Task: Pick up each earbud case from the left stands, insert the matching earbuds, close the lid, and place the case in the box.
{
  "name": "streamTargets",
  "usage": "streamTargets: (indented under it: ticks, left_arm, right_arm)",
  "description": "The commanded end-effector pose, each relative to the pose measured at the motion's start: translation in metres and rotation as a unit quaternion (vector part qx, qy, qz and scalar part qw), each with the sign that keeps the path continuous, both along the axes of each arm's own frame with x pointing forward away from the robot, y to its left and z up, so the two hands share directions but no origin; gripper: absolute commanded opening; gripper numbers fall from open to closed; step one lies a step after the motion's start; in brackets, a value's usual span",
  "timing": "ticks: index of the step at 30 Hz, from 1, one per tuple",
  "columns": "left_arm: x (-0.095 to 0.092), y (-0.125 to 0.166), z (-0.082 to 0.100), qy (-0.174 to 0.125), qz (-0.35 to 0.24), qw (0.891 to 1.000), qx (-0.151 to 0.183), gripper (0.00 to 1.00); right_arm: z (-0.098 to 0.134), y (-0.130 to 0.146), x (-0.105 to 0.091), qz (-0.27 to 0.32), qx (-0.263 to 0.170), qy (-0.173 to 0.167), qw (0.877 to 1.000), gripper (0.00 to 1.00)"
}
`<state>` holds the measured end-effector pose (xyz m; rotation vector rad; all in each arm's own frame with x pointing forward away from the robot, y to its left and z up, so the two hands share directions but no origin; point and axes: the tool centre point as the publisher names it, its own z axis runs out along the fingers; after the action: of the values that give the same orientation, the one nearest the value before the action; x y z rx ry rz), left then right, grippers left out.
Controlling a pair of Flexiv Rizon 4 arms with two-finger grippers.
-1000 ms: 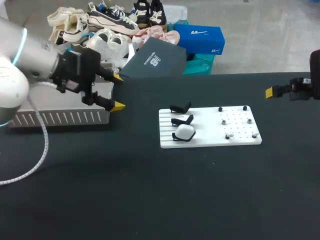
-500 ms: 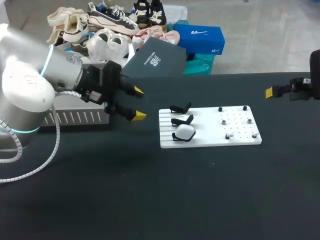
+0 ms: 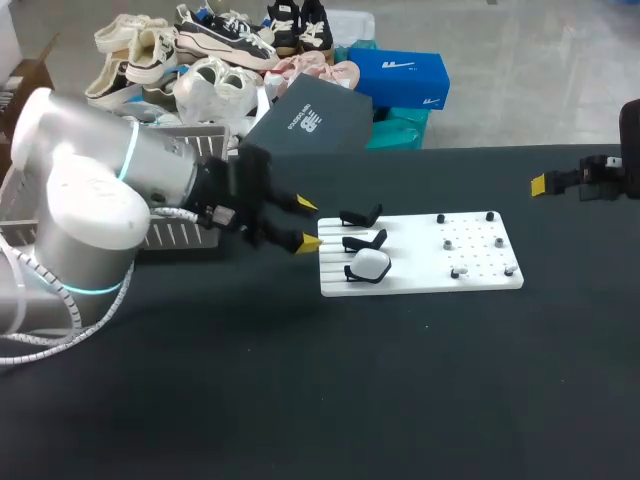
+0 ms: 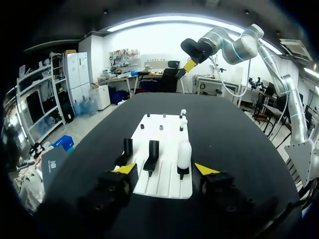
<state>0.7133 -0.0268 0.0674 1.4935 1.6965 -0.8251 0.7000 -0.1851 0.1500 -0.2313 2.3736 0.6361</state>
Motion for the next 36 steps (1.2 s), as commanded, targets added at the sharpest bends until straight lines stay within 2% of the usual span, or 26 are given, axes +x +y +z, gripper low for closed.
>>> streamTargets:
  ticks: [1, 2, 5, 8, 11, 14, 19, 23, 25, 29, 36]
  left_arm:
    - [-0.011, -0.008, -0.012, -0.01, 0.018, 1.0, -0.011, 0.71]
    - [-0.012, -0.009, -0.014, -0.016, 0.02, 1.0, -0.011, 0.72]
    - [-0.013, -0.013, -0.019, -0.018, 0.022, 0.999, -0.014, 0.63]
    - [-0.011, -0.016, -0.023, -0.019, 0.028, 0.999, -0.021, 0.66]
    - [-0.009, -0.018, -0.025, -0.017, 0.028, 0.999, -0.025, 0.6]
    - [-0.009, -0.019, -0.026, -0.024, 0.023, 0.999, -0.029, 0.61]
    - [-0.011, -0.02, -0.026, -0.031, 0.015, 0.999, -0.036, 0.56]
    - [-0.011, -0.024, -0.033, -0.029, 0.015, 0.999, -0.038, 0.5]
    - [-0.012, -0.026, -0.036, -0.025, 0.015, 0.999, -0.037, 0.5]
    - [-0.016, -0.033, -0.041, -0.036, 0.012, 0.998, -0.04, 0.45]
    - [-0.016, -0.042, -0.042, -0.046, 0.019, 0.998, -0.047, 0.47]
  right_arm:
    - [0.0, 0.0, 0.0, 0.0, 0.0, 0.0, 1.0, 1.0]
    - [0.0, 0.0, 0.0, 0.0, 0.0, 0.0, 1.0, 1.0]
    - [0.0, 0.0, 0.0, 0.0, 0.0, 0.0, 1.0, 1.0]
    - [0.0, 0.0, 0.0, 0.0, 0.0, 0.0, 1.0, 1.0]
    - [0.0, 0.0, 0.0, 0.0, 0.0, 0.0, 1.0, 1.0]
    - [0.0, 0.0, 0.0, 0.0, 0.0, 0.0, 1.0, 1.0]
    - [0.0, 0.0, 0.0, 0.0, 0.0, 0.0, 1.0, 1.0]
    - [0.0, 0.0, 0.0, 0.0, 0.0, 0.0, 1.0, 1.0]
    - [0.0, 0.0, 0.0, 0.0, 0.0, 0.0, 1.0, 1.0]
    - [0.0, 0.0, 0.0, 0.0, 0.0, 0.0, 1.0, 1.0]
    - [0.0, 0.0, 0.0, 0.0, 0.0, 0.0, 1.0, 1.0]
